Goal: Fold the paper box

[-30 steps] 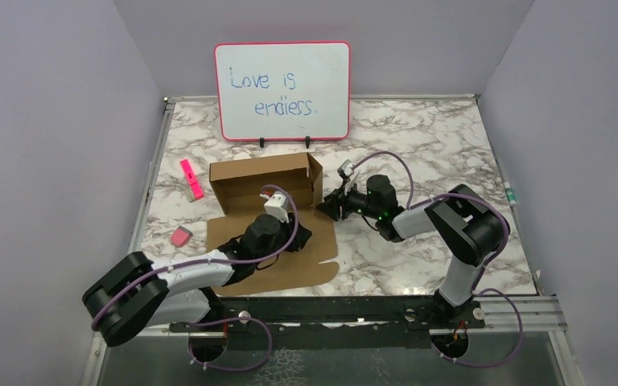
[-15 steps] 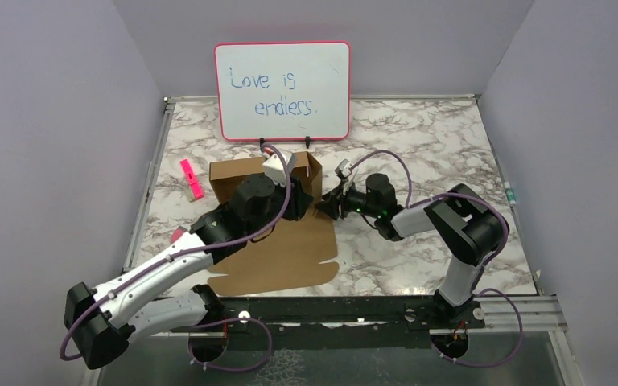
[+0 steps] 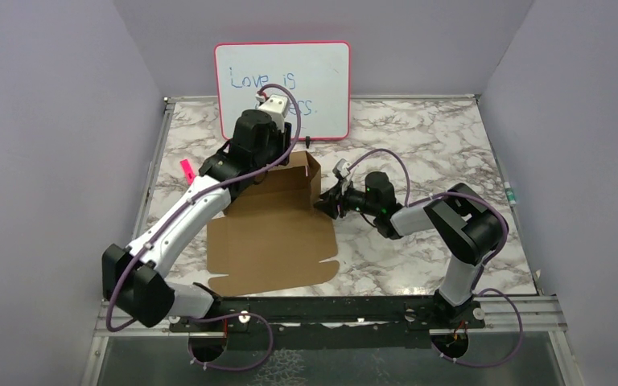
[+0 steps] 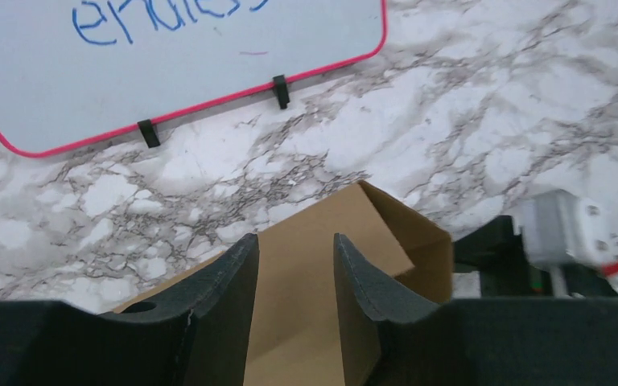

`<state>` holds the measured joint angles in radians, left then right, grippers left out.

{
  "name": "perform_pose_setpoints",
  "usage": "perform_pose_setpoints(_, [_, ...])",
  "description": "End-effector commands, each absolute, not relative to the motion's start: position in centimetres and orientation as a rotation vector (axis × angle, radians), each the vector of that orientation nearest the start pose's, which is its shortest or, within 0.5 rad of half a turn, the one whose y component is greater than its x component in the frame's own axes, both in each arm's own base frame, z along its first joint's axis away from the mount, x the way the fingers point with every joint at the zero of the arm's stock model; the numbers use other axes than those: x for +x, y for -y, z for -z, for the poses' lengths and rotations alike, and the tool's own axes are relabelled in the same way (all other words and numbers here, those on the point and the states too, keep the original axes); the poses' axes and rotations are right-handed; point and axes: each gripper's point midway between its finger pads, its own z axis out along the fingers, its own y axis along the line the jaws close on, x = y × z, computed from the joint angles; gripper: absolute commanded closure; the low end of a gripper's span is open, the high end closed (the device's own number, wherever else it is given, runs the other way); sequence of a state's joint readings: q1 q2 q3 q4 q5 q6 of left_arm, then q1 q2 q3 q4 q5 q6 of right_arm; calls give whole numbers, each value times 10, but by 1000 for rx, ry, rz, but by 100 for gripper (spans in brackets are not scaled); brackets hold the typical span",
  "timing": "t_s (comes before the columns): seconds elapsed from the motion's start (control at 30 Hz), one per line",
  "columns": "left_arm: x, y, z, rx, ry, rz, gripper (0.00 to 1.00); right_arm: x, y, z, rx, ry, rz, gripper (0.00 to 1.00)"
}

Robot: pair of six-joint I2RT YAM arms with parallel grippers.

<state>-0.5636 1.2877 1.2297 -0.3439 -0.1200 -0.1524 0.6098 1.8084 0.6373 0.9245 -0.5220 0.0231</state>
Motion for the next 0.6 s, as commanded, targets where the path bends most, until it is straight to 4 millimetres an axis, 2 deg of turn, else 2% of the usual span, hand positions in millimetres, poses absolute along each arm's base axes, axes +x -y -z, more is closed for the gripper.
perform_pose_setpoints(0.0, [378,198,-257,342,-2037,373,59,313,-335,-79,-964,-1588,-912,58])
perform_pose_setpoints(0.2, [395,208,-242,349,-2084,460,56,314,-337,-77,-967,-1588,-923,58])
perform_pose_setpoints(0.43, [388,210,-210,366,-2140,481,55,314,-338,-78,-984,-1572,-921,58])
perform_pose_setpoints(0.57, [385,209,-202,376,-2153,477,55,315,-342,-82,-1006,-1550,-922,58])
